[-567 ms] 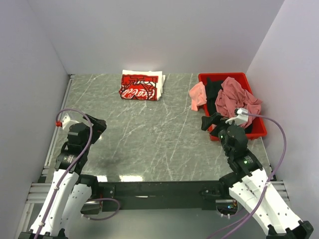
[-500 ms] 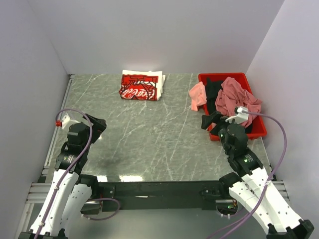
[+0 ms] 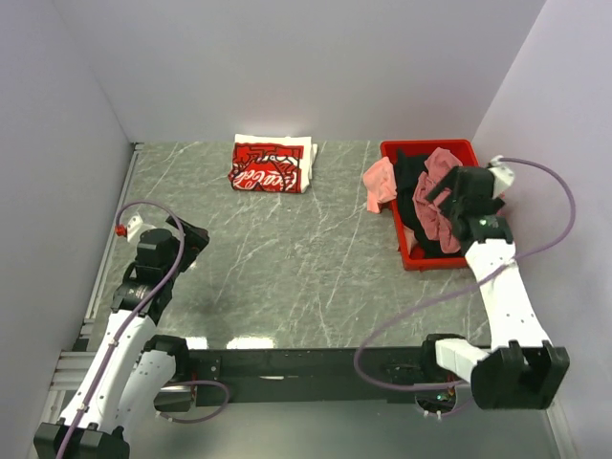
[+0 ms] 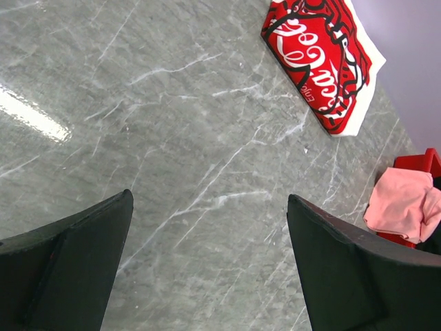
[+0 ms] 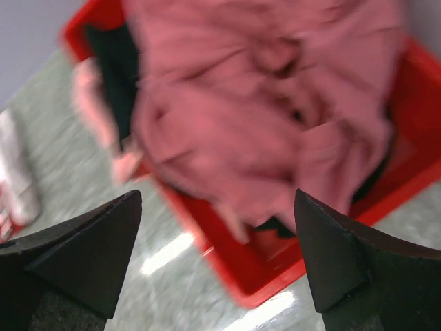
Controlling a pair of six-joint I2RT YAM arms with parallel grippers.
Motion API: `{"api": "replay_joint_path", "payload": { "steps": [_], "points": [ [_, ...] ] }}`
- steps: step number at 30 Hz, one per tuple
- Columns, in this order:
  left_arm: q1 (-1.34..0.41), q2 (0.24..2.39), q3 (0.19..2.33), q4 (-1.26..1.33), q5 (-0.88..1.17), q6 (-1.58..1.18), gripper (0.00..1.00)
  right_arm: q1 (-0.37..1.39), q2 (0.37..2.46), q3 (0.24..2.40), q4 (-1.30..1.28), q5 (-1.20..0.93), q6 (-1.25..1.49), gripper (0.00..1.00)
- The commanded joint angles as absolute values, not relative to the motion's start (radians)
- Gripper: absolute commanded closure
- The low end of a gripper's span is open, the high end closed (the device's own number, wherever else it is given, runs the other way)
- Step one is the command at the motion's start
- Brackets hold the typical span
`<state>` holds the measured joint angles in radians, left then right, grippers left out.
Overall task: Fold and stack the t-shirts
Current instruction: Grab the tshirt from the pile
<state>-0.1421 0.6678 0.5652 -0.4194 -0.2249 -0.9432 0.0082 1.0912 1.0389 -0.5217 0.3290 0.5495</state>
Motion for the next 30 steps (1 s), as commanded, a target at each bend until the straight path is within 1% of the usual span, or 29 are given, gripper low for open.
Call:
{"api": "replay_joint_path", "payload": {
  "steps": [1, 2, 5, 6, 7, 8, 11, 12, 13, 15, 17, 18, 19, 22, 25, 30],
  "points": [
    [-0.144, 0.672, 0.606, -0.371, -0.195, -0.919, 0.00, -0.139, 1.173, 1.115, -0.565, 0.260, 0.537, 0.05],
    [-0.144, 0.670, 0.606, -0.370, -0.196, -0.917, 0.01, -0.197, 1.204, 1.149, -0.557, 0.221, 0.525, 0.07],
    [-0.144, 0.660, 0.588, -0.359, -0.190, -0.919, 0.01, -0.245, 1.327, 1.212, -0.497, 0.215, 0.431, 0.11],
    [-0.144, 0.657, 0.584, -0.359, -0.186, -0.920, 0.01, -0.253, 1.397, 1.232, -0.495, 0.206, 0.381, 0.11],
    [-0.144, 0.654, 0.584, -0.360, -0.186, -0.919, 0.00, -0.267, 1.437, 1.259, -0.503, 0.196, 0.368, 0.13],
    [-0.144, 0.652, 0.584, -0.362, -0.189, -0.917, 0.01, -0.276, 1.475, 1.317, -0.535, 0.198, 0.362, 0.13],
    [-0.144, 0.650, 0.588, -0.367, -0.183, -0.917, 0.01, -0.311, 1.604, 1.397, -0.551, 0.180, 0.313, 0.15],
    [-0.144, 0.650, 0.586, -0.365, -0.181, -0.919, 0.00, -0.321, 1.665, 1.422, -0.572, 0.142, 0.280, 0.16],
    [-0.144, 0.649, 0.584, -0.362, -0.170, -0.919, 0.00, -0.321, 1.695, 1.466, -0.592, 0.138, 0.267, 0.20],
    [-0.144, 0.653, 0.586, -0.357, -0.170, -0.920, 0.01, -0.321, 1.756, 1.491, -0.614, 0.164, 0.267, 0.21],
    [-0.143, 0.663, 0.592, -0.365, -0.181, -0.917, 0.00, -0.322, 1.788, 1.520, -0.629, 0.199, 0.278, 0.31],
    [-0.144, 0.666, 0.595, -0.368, -0.184, -0.919, 0.01, -0.322, 1.808, 1.532, -0.637, 0.201, 0.284, 0.39],
    [-0.144, 0.672, 0.597, -0.368, -0.187, -0.920, 0.00, -0.322, 1.810, 1.540, -0.640, 0.190, 0.284, 0.62],
    [-0.144, 0.680, 0.597, -0.364, -0.183, -0.917, 0.01, -0.324, 1.767, 1.520, -0.615, 0.215, 0.308, 0.95],
    [-0.143, 0.686, 0.601, -0.365, -0.190, -0.917, 0.01, -0.322, 1.688, 1.520, -0.600, 0.239, 0.313, 1.00],
    [-0.144, 0.689, 0.594, -0.348, -0.187, -0.922, 0.01, -0.316, 1.499, 1.528, -0.574, 0.169, 0.321, 1.00]
  ]
}}
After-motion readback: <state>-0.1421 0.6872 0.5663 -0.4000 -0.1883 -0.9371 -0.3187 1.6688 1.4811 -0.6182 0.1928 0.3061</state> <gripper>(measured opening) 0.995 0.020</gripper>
